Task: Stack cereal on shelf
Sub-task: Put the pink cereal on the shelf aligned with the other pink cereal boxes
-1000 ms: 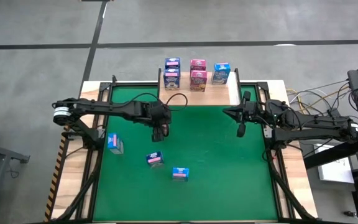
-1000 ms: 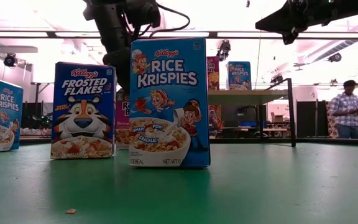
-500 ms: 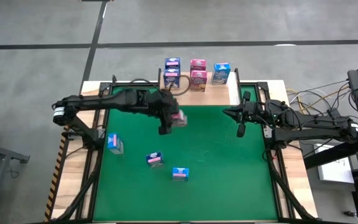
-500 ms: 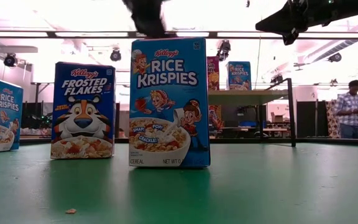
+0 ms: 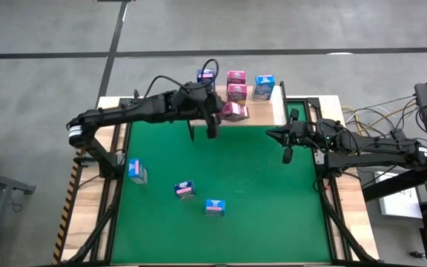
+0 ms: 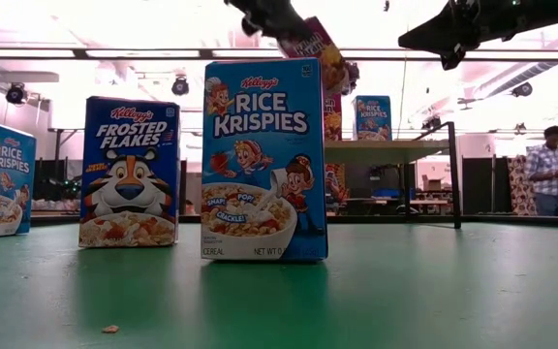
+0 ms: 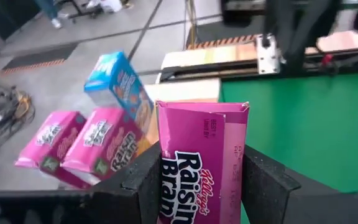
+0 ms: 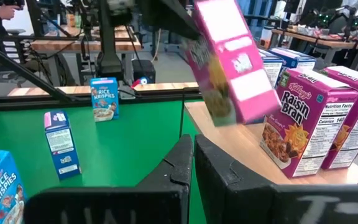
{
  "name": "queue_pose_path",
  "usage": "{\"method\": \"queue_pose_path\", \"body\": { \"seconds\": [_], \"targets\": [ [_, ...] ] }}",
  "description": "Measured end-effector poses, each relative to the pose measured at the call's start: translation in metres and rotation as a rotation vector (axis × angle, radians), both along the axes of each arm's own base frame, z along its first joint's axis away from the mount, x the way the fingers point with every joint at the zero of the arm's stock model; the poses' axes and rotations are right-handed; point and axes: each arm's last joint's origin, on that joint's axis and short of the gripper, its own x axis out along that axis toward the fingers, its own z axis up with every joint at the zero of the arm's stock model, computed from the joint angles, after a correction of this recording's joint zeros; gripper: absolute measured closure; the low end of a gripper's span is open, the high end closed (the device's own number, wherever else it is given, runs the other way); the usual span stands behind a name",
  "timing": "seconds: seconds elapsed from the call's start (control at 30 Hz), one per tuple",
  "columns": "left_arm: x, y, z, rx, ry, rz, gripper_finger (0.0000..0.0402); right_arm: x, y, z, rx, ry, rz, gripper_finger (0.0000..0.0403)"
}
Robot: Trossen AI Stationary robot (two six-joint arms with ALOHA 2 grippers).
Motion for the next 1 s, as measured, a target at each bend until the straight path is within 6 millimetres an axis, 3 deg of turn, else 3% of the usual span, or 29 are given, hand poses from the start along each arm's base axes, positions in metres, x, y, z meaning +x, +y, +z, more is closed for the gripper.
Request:
{"method": "queue_pose_path", "body": {
  "seconds": [0.27, 0.7, 1.0],
  "targets": [
    [0.016, 0.013, -0.028, -0.050, 0.083, 0.024, 0.0242, 0.000, 0.000, 0.000, 0.000, 0.002, 0.000, 0.0394],
    [0.015, 0.026, -0.032, -0.054, 0.097, 0.061, 0.0239, 0.000, 0.000, 0.000, 0.000, 0.002, 0.000, 0.0394],
    [0.015, 0.029, -0.031, -0.058, 0.088, 0.072, 0.0202, 0.000, 0.000, 0.000, 0.000, 0.002, 0.000, 0.0394]
  ]
}}
